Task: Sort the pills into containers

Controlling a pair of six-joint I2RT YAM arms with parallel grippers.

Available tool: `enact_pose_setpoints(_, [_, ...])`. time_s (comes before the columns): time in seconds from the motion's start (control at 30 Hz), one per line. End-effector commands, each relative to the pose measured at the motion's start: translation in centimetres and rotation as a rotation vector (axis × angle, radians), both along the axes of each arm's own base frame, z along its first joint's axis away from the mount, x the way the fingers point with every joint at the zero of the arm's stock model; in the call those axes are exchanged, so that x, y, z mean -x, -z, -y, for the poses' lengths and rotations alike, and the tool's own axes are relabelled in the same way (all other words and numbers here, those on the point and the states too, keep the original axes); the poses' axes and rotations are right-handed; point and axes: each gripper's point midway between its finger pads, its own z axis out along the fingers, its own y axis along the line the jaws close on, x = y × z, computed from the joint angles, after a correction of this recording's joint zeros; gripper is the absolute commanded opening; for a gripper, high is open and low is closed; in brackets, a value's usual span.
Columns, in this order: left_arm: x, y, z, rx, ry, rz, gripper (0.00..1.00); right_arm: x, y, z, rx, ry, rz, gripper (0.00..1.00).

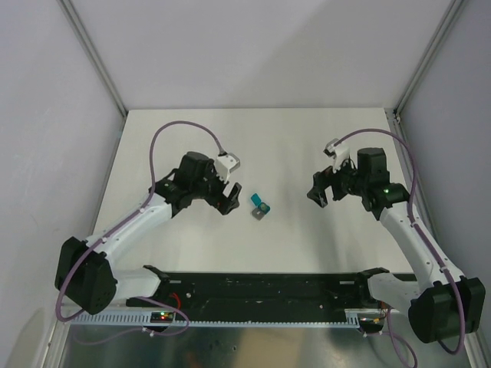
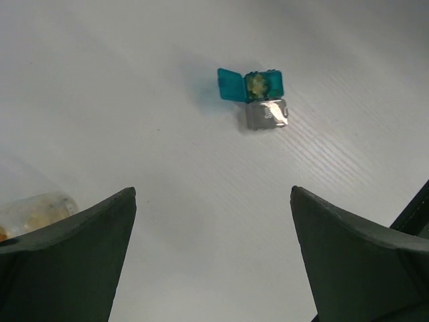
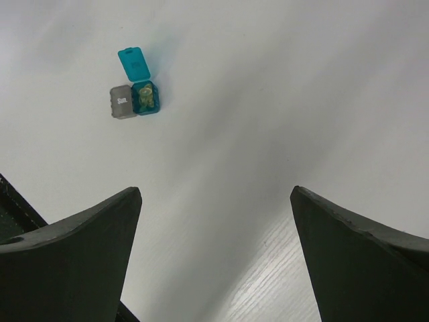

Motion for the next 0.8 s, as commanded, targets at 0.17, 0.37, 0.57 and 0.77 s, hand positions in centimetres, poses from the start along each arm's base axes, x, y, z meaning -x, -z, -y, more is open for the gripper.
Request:
enact_pose_setpoints(0.17, [0.9,-0.1,5.3,0.149,0.034,0.082,0.98,-0.7,-0.4,0.3,-0.040,0.011,-0.007,0.99])
enact_pose_setpoints(0.37, [0.8,2.6,6.7,0.131,0.004,0.058,0.91,-0.3,0.0,0.2,-0.026,-0.031,-0.007,0.99])
enact_pose_setpoints(0.57, [0.0,5.6,8.2,0.116,-0.039,-0.007,0.84,-0.2,0.1,0.1,-0.027,-0.041,-0.011,0.99])
enact_pose_setpoints(0.77, [0.0,8.2,9.1,0.083,-0.052,-0.026,0.82,-0.1,0.3,-0.1,-0.031,-0.056,-0.022,1.00])
